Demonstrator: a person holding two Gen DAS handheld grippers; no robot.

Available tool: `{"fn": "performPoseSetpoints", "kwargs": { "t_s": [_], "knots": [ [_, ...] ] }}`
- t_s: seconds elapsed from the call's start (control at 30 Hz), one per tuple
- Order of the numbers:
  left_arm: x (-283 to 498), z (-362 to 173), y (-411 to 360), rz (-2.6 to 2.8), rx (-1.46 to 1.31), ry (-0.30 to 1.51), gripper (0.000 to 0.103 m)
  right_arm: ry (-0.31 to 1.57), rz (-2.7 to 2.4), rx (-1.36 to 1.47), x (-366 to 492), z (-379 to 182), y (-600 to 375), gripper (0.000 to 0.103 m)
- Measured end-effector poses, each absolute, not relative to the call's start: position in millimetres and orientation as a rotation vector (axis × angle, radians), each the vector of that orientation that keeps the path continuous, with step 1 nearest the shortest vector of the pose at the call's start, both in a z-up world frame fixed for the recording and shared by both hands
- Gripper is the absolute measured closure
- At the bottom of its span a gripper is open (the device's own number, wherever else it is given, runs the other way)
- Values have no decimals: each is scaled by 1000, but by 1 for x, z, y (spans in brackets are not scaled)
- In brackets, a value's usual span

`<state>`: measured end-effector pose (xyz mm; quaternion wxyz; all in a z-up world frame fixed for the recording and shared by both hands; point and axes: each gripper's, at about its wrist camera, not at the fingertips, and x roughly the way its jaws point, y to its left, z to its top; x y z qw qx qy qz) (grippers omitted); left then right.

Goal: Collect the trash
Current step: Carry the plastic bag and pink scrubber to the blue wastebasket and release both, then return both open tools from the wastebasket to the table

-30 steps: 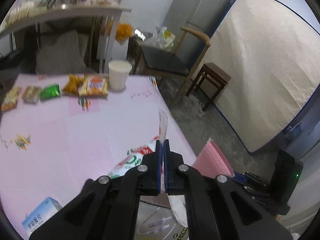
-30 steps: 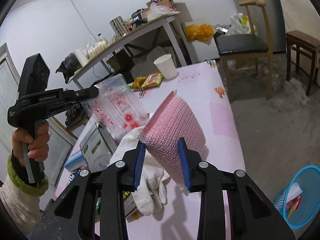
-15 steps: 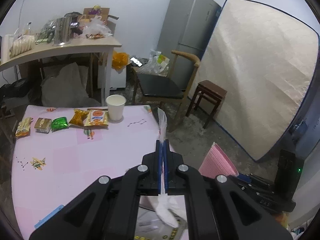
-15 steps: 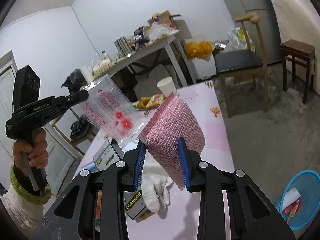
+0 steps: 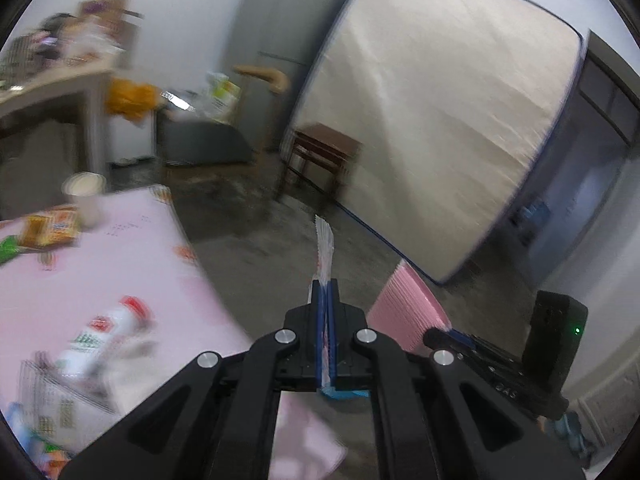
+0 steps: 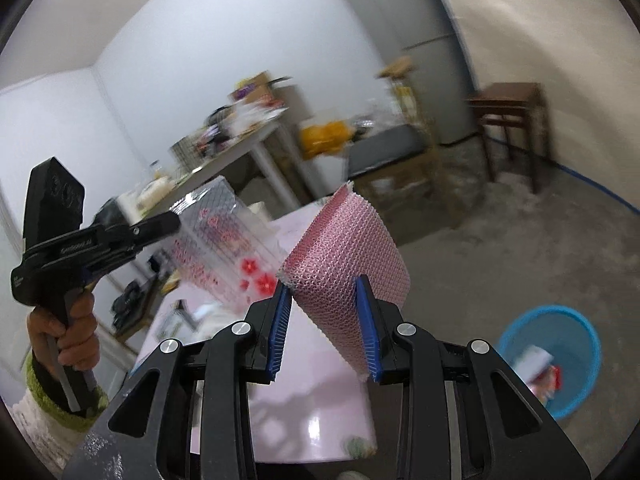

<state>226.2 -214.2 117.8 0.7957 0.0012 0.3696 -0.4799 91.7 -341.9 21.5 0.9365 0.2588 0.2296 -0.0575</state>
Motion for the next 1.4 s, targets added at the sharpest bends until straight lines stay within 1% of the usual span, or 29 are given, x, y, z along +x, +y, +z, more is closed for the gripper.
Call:
{"fn": "performPoseSetpoints", "kwargs": {
  "t_s": [0.17,0.27,0.5,0.63,0.67,0.73,0.77,0.8,0.83,0.87,1.0,1.13,1.3,1.4],
  "knots": [
    [196,83,-304,-1160,66,906,101,482,-265,628,46,-12,-394,73],
    [178,50,-363,-1220,114,984,101,507,-339,700,27,-42,-424,73],
    [151,-17,-456,-1266,206,1093,101,552,-413,845,21,-111,-477,73],
    [160,-49,-492,-1235,221,1103,100,557,-438,902,28,-141,-503,71],
    [164,-56,-496,-1228,220,1103,97,558,-448,918,29,-152,-513,71],
    [174,-78,-507,-1185,219,1119,82,575,-466,955,35,-171,-528,64],
    [181,-85,-510,-1155,213,1133,65,591,-471,986,41,-183,-536,62],
    [186,-94,-511,-1115,201,1150,57,609,-470,1006,45,-193,-542,55],
    [191,-100,-511,-1087,186,1162,56,633,-483,1018,50,-204,-547,51],
    [193,-103,-509,-1078,175,1172,56,658,-501,1020,52,-213,-550,49],
    [197,-103,-492,-1088,142,1181,55,694,-515,1037,48,-227,-546,48],
    [193,-76,-468,-1121,120,1117,55,672,-503,1005,42,-216,-533,45],
    [180,-31,-429,-1176,38,1055,52,630,-456,939,38,-182,-519,44],
    [168,-4,-392,-1211,-7,1002,48,600,-406,876,39,-149,-502,42]
  ]
}}
